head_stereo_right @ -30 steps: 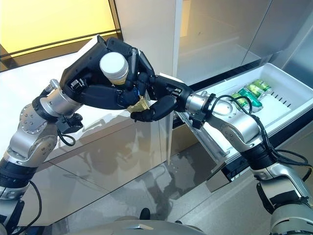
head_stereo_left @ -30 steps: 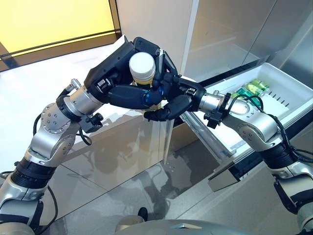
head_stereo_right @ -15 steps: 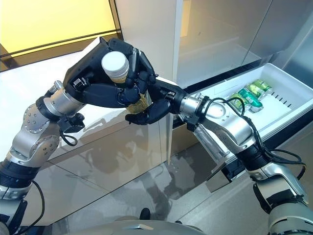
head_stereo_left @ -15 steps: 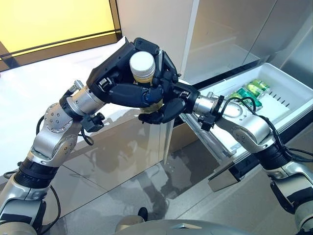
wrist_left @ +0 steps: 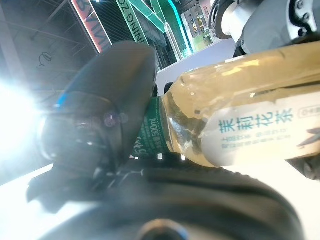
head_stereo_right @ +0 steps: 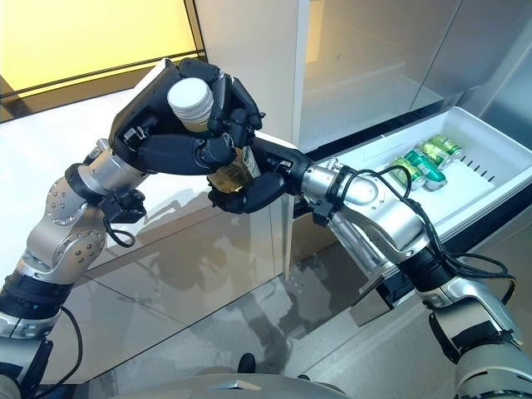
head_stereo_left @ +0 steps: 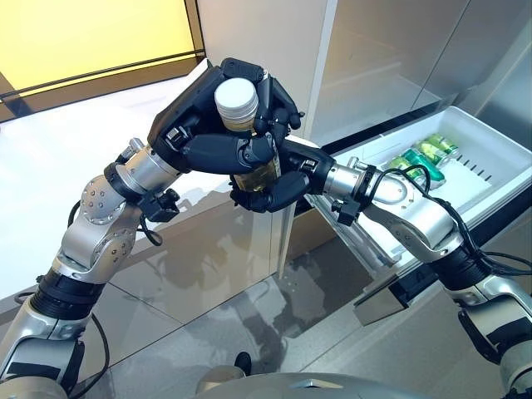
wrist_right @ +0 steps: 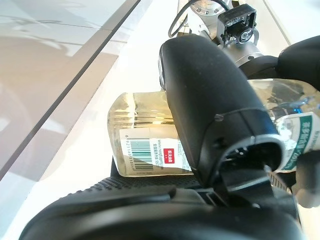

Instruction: Put drinks into fridge and close the fridge

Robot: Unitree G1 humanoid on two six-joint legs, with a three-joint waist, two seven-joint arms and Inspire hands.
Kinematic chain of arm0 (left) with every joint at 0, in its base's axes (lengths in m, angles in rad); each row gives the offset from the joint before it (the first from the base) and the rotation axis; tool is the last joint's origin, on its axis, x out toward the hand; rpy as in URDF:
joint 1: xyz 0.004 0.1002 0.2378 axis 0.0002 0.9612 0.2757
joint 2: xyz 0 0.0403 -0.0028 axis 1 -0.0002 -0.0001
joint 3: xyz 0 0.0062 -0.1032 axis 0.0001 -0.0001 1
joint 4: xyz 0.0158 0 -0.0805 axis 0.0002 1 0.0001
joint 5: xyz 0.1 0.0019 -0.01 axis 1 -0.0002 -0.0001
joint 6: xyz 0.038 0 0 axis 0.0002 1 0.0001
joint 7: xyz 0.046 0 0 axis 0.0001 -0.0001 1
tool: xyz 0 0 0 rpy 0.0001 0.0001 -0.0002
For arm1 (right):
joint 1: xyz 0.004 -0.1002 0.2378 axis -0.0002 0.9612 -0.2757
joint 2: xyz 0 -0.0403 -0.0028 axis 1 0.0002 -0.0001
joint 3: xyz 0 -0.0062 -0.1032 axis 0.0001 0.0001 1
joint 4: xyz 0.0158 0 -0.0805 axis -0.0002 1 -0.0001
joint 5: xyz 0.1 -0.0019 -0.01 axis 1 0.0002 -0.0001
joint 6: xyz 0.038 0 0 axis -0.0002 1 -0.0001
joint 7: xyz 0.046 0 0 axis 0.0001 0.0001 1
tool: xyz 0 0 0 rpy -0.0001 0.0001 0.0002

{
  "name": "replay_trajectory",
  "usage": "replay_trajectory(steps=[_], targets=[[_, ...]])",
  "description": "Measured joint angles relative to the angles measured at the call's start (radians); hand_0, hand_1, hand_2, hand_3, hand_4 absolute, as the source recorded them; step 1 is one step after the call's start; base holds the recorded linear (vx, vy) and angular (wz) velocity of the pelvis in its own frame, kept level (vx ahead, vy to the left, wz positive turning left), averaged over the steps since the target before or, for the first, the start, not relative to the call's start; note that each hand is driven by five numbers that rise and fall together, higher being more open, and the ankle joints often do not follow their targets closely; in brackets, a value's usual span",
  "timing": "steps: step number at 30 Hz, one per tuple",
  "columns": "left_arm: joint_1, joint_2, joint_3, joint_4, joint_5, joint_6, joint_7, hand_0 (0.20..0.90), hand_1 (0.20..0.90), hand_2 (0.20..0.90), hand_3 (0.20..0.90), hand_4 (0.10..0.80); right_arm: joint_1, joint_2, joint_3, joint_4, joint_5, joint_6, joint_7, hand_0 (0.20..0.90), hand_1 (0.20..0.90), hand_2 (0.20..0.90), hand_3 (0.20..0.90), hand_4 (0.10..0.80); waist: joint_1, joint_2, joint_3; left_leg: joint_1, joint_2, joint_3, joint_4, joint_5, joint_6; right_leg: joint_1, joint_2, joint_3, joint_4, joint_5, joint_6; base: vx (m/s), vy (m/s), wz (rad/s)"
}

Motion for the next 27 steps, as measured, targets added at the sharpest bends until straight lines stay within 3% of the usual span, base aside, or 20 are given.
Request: replay_trajectory(steps=[15,19,27], targets=[[0.0,-0.005,0.021,-0.005,0.009,-0.006,0.03,0.9,0.9,0.9,0.9,0.8,0.0,-0.006,-0.001,0.001,0.0,0.0,-0.057,0.3,0.3,0.3,0.2,0.1,0.001,0.0,0.0,-0.002,0.0,0.0,0.0,0.0,0.0,-0.002,0.0,0.0,0.0,0.0,0.0,0.0,0.0,0.0],[0.0,-0.005,0.066,-0.012,0.01,-0.007,0.032,0.9,0.9,0.9,0.9,0.8,0.0,-0.018,-0.017,0.001,0.0,0.0,-0.078,0.3,0.3,0.3,0.2,0.1,0.002,0.0,0.0,-0.007,0.0,0.0,0.0,0.0,0.0,-0.006,0.0,0.0,0.0,0.0,0.0,-0.009,0.001,0.0],[0.043,-0.005,0.175,-0.011,0.027,-0.008,0.051,0.9,0.9,0.9,0.9,0.8,0.005,-0.047,-0.16,0.0,0.007,-0.052,-0.104,0.3,0.3,0.3,0.2,0.1,0.003,0.001,0.001,-0.015,0.0,-0.002,0.0,0.0,0.0,-0.014,0.0,0.002,0.0,0.0,0.0,-0.039,0.005,0.01]])
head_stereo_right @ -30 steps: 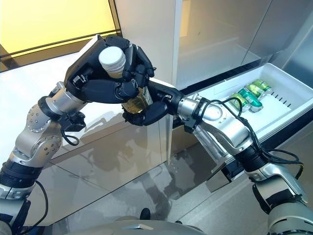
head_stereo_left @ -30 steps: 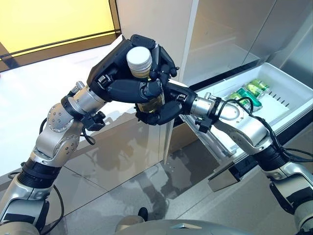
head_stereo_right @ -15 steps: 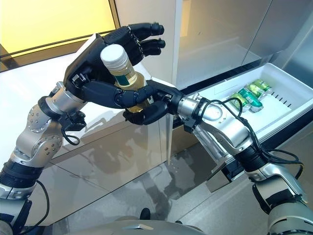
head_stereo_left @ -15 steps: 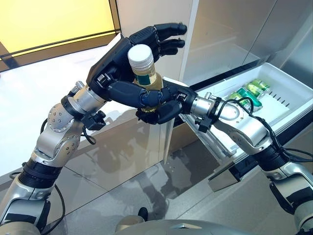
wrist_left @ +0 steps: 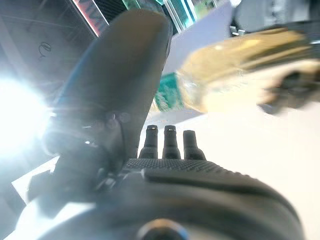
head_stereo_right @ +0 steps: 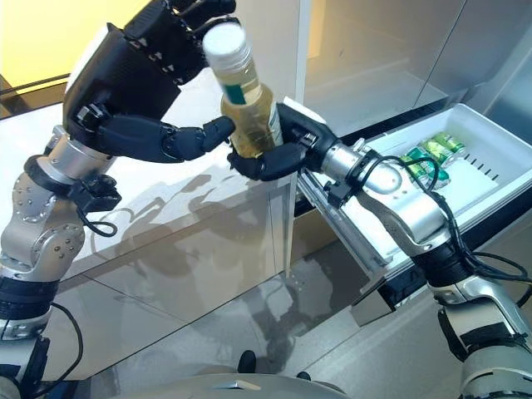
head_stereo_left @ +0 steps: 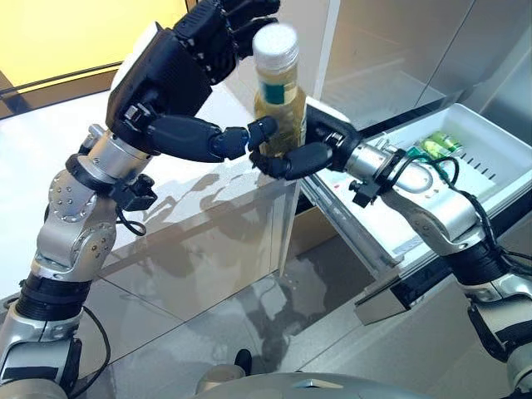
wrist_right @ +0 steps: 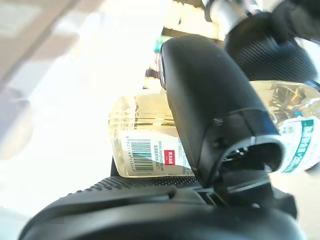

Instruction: Put drinks into fridge and close the fridge

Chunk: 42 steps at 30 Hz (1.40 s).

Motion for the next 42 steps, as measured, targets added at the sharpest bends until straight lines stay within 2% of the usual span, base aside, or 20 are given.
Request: replay_trajectory(steps=[3,6,10,11,13,14,15,19,24,29,34,37,42], targets=[[0.054,-0.003,0.015,0.0,-0.003,0.002,-0.001,0.9,0.9,0.9,0.9,0.8,0.012,0.0,-0.039,-0.005,0.027,-0.019,0.0,0.3,0.3,0.3,0.2,0.1,-0.003,0.001,0.0,0.0,0.0,0.0,0.0,0.0,0.0,0.0,0.0,0.001,0.0,0.0,0.0,-0.057,0.006,0.0],[0.12,-0.043,0.027,0.001,-0.067,0.02,-0.013,0.9,0.9,0.9,0.9,0.8,0.058,0.0,-0.084,-0.043,0.039,-0.036,0.0,0.3,0.3,0.3,0.2,0.1,-0.002,0.002,0.0,0.0,0.0,0.0,0.0,0.0,0.0,-0.001,0.0,0.001,0.0,0.0,0.0,-0.063,0.01,0.0],[0.205,-0.21,0.04,0.002,-0.291,0.094,-0.08,0.9,0.9,0.9,0.9,0.8,0.131,0.001,-0.123,-0.096,0.037,-0.043,0.0,0.3,0.3,0.3,0.2,0.1,-0.003,0.002,0.0,-0.001,-0.001,0.001,0.0,0.0,0.0,-0.002,-0.001,0.001,0.0,0.0,0.0,-0.036,0.003,0.0],[0.217,-0.231,0.04,0.002,-0.323,0.113,-0.095,0.9,0.9,0.9,0.9,0.8,0.138,0.001,-0.124,-0.1,0.037,-0.043,-0.001,0.3,0.3,0.3,0.2,0.1,-0.004,0.002,0.0,-0.002,-0.001,0.001,0.0,0.0,0.0,-0.003,0.0,0.002,0.0,0.0,0.0,-0.04,-0.003,-0.01],[0.262,-0.328,0.038,0.002,-0.453,0.202,-0.167,0.9,0.9,0.9,0.9,0.8,0.161,0.001,-0.127,-0.12,0.036,-0.043,-0.018,0.3,0.3,0.3,0.2,0.1,-0.007,0.002,0.0,-0.005,-0.001,0.002,0.0,0.0,0.0,-0.006,0.0,0.003,0.0,0.0,0.0,-0.036,-0.004,-0.01],[0.271,-0.348,0.037,0.002,-0.472,0.222,-0.185,0.9,0.9,0.9,0.9,0.8,0.161,0.001,-0.127,-0.122,0.036,-0.043,-0.021,0.3,0.3,0.3,0.2,0.1,-0.007,0.002,0.0,-0.006,0.0,0.002,0.0,0.0,0.0,-0.008,0.0,0.003,0.0,0.0,0.0,-0.042,0.0,-0.03],[0.289,-0.37,0.024,0.006,-0.515,0.277,-0.234,0.9,0.9,0.9,0.9,0.8,0.161,0.001,-0.128,-0.124,0.036,-0.043,-0.027,0.3,0.3,0.3,0.2,0.1,-0.009,0.002,0.0,-0.009,0.0,0.004,0.0,0.0,0.0,-0.012,0.0,0.005,0.0,0.0,0.0,-0.04,0.005,-0.04],[0.328,-0.404,-0.076,0.008,-0.622,0.432,-0.371,0.9,0.9,0.9,0.9,0.8,0.161,0.001,-0.135,-0.124,0.035,-0.043,-0.081,0.3,0.3,0.3,0.2,0.1,-0.01,0.002,0.0,-0.011,0.0,0.011,0.0,0.0,0.0,-0.015,-0.001,0.009,0.0,0.0,0.0,-0.012,0.004,-0.03],[0.36,-0.445,-0.199,0.073,-0.738,0.619,-0.479,0.9,0.9,0.9,0.9,0.8,0.161,-0.007,-0.14,-0.122,0.037,-0.043,-0.115,0.3,0.3,0.3,0.2,0.1,-0.015,0.002,0.0,-0.01,0.002,0.013,0.0,0.0,0.0,-0.015,0.001,0.011,0.0,0.0,0.0,-0.03,-0.003,-0.01],[0.437,-0.461,-0.227,0.197,-0.869,0.733,-0.518,0.9,0.9,0.9,0.9,0.8,0.161,-0.007,-0.14,-0.121,0.037,-0.043,-0.126,0.3,0.3,0.3,0.2,0.1,-0.027,0.002,0.0,-0.01,0.003,0.013,0.0,0.0,0.0,-0.015,0.002,0.011,0.0,0.001,-0.001,-0.036,-0.004,0.0],[0.523,-0.465,-0.218,0.318,-0.871,0.848,-0.547,0.9,0.9,0.9,0.9,0.8,0.161,-0.029,-0.141,-0.118,0.039,-0.042,-0.128,0.3,0.3,0.3,0.2,0.1,-0.026,0.002,0.0,-0.013,0.002,0.013,0.0,0.0,0.0,-0.017,0.001,0.01,0.0,0.0,0.0,-0.023,0.004,0.01],[0.556,-0.487,-0.205,0.454,-0.781,0.879,-0.631,0.9,0.9,0.9,0.9,0.8,0.161,-0.046,-0.143,-0.116,0.05,-0.042,-0.123,0.3,0.3,0.3,0.2,0.1,-0.025,0.002,0.0,-0.017,0.002,0.015,0.0,0.0,0.0,-0.02,0.001,0.008,0.0,0.0,0.0,-0.011,0.001,0.01],[0.609,-0.535,-0.129,0.752,-0.432,0.895,-0.728,0.9,0.9,0.9,0.9,0.8,0.163,-0.058,-0.157,-0.11,0.166,-0.042,-0.093,0.3,0.3,0.3,0.2,0.1,-0.035,0.002,0.0,-0.023,0.003,0.019,0.0,0.0,0.0,-0.028,0.001,0.009,0.0,0.0,0.0,-0.006,0.005,0.0]])
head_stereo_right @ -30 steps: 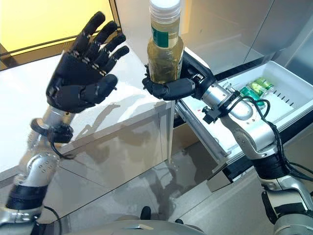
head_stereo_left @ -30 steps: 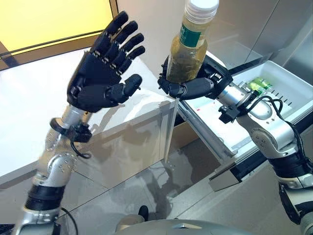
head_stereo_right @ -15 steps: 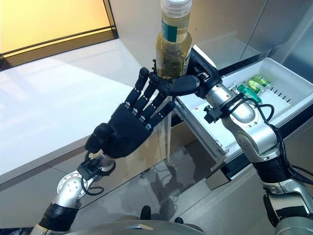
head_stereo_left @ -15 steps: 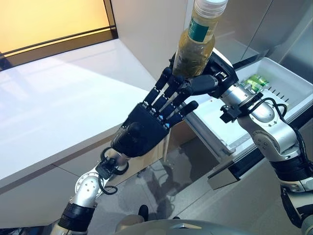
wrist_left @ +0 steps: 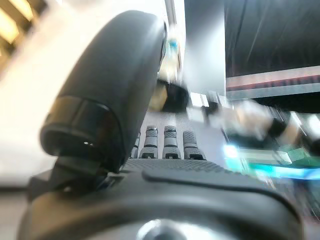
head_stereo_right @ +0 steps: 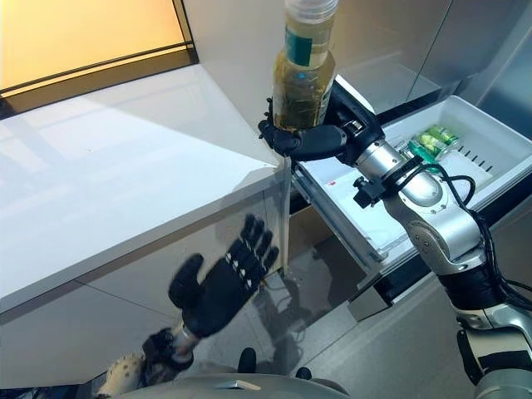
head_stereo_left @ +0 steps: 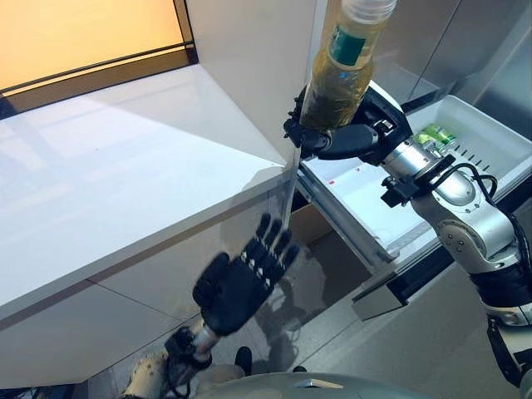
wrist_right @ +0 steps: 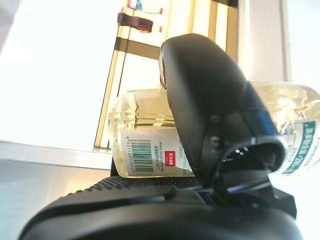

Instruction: Put drinks into fridge and close the fridge

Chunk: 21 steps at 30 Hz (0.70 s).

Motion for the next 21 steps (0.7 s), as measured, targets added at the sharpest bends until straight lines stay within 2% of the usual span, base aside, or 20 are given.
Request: replay_trajectory(steps=[3,5,7,10,14,17,21], targets=[[0.018,-0.019,0.032,0.117,0.183,-0.03,-0.01,0.9,0.9,0.9,0.9,0.8,0.026,-0.003,-0.034,-0.002,0.057,0.005,0.035,0.3,0.3,0.3,0.2,0.1,0.0,0.0,0.0,-0.002,0.0,0.004,0.0,0.0,0.0,-0.004,0.0,0.003,0.0,0.0,0.0,-0.006,0.01,-0.02],[0.017,-0.02,0.038,0.14,0.239,-0.081,-0.02,0.9,0.9,0.9,0.9,0.8,0.058,-0.004,-0.066,-0.001,0.113,0.014,0.054,0.3,0.3,0.3,0.2,0.1,0.0,0.0,0.0,-0.002,0.001,0.006,0.0,0.0,0.0,-0.005,0.0,0.006,0.0,0.0,0.0,0.006,0.006,-0.02],[0.004,-0.025,0.052,0.209,0.269,-0.164,0.012,0.9,0.9,0.9,0.9,0.8,0.092,-0.006,-0.079,-0.002,0.164,0.024,0.069,0.3,0.3,0.3,0.2,0.1,-0.011,-0.001,0.0,0.0,0.002,0.008,0.0,-0.001,0.0,-0.006,0.001,0.012,0.0,0.001,0.0,-0.014,0.014,-0.1],[0.0,-0.028,0.07,0.269,0.31,-0.264,0.114,0.9,0.9,0.9,0.9,0.8,0.129,-0.017,-0.088,-0.01,0.196,0.048,0.089,0.3,0.3,0.3,0.2,0.1,-0.033,-0.001,0.0,0.001,0.002,0.022,0.0,-0.001,0.0,-0.009,0.0,0.023,0.0,0.004,0.002,-0.012,0.014,-0.09],[-0.018,-0.02,0.047,0.303,0.393,-0.452,0.312,0.9,0.9,0.9,0.9,0.8,0.189,-0.018,-0.113,-0.014,0.212,0.072,0.109,0.3,0.3,0.3,0.2,0.1,-0.052,-0.007,-0.002,-0.001,0.003,0.032,-0.001,-0.002,0.001,-0.016,0.001,0.034,0.0,0.008,0.004,-0.013,0.015,-0.09],[-0.046,-0.018,0.041,0.368,0.456,-0.551,0.385,0.9,0.9,0.9,0.9,0.8,0.202,-0.018,-0.118,-0.014,0.216,0.074,0.124,0.3,0.3,0.3,0.2,0.1,-0.062,-0.008,-0.002,-0.003,0.004,0.052,-0.001,-0.003,0.003,-0.024,0.001,0.053,0.0,0.014,0.005,-0.011,0.011,-0.19],[-0.077,-0.018,0.039,0.446,0.534,-0.639,0.438,0.9,0.9,0.9,0.9,0.8,0.221,-0.017,-0.148,-0.035,0.215,0.074,0.139,0.3,0.3,0.3,0.2,0.1,-0.08,-0.017,-0.005,-0.003,0.004,0.056,-0.001,-0.004,0.005,-0.026,-0.001,0.057,0.0,0.016,0.008,-0.007,0.012,-0.04]])
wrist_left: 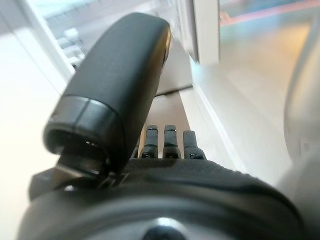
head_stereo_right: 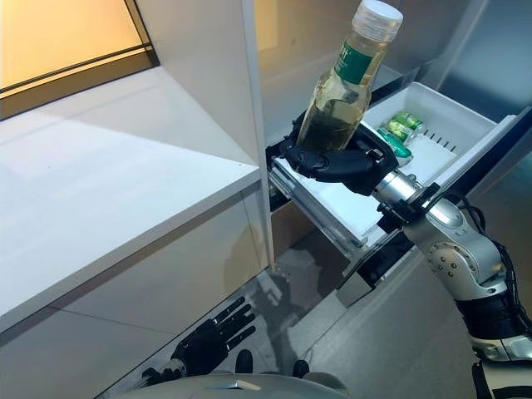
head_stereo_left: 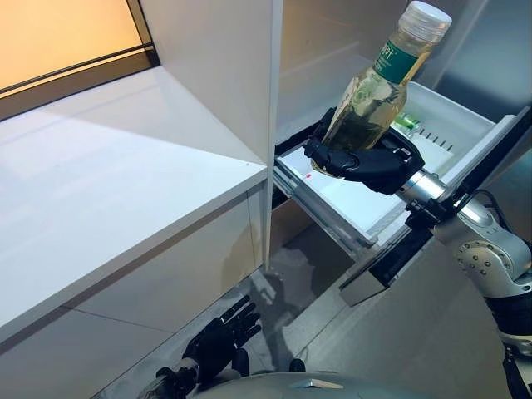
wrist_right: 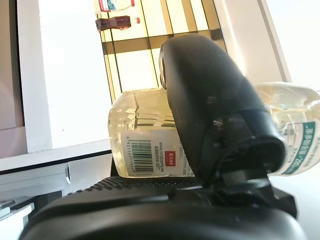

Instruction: Put drinks into fridge and close the fridge

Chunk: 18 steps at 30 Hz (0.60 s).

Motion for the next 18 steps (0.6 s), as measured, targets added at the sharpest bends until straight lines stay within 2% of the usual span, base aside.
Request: replay_trajectory(steps=[5,8,18], targets=[[-0.026,-0.009,-0.001,0.079,0.076,-0.102,0.104,0.9,0.9,0.9,0.9,0.8,0.018,0.002,-0.056,-0.031,-0.038,-0.002,0.004,0.3,0.3,0.3,0.2,0.1,-0.006,-0.011,-0.007,0.0,0.0,0.015,0.0,-0.001,0.001,-0.006,0.0,0.013,0.0,0.003,0.002,-0.006,0.018,-0.08],[-0.032,-0.01,0.007,0.119,0.08,-0.146,0.17,0.9,0.9,0.9,0.9,0.8,0.087,0.008,-0.113,-0.047,-0.078,-0.007,0.001,0.3,0.3,0.3,0.2,0.1,-0.009,-0.028,-0.017,-0.003,0.0,0.017,0.0,-0.002,0.001,-0.01,0.0,0.015,0.0,0.003,0.002,0.003,0.004,-0.01],[-0.022,-0.011,0.035,0.166,0.148,-0.192,0.264,0.9,0.9,0.9,0.9,0.8,0.285,0.042,-0.192,-0.013,-0.183,-0.007,-0.045,0.3,0.3,0.3,0.2,0.1,-0.049,-0.041,-0.027,-0.007,-0.001,0.025,-0.001,-0.004,0.004,-0.016,-0.002,0.023,0.0,0.005,0.005,0.018,0.006,-0.02]])
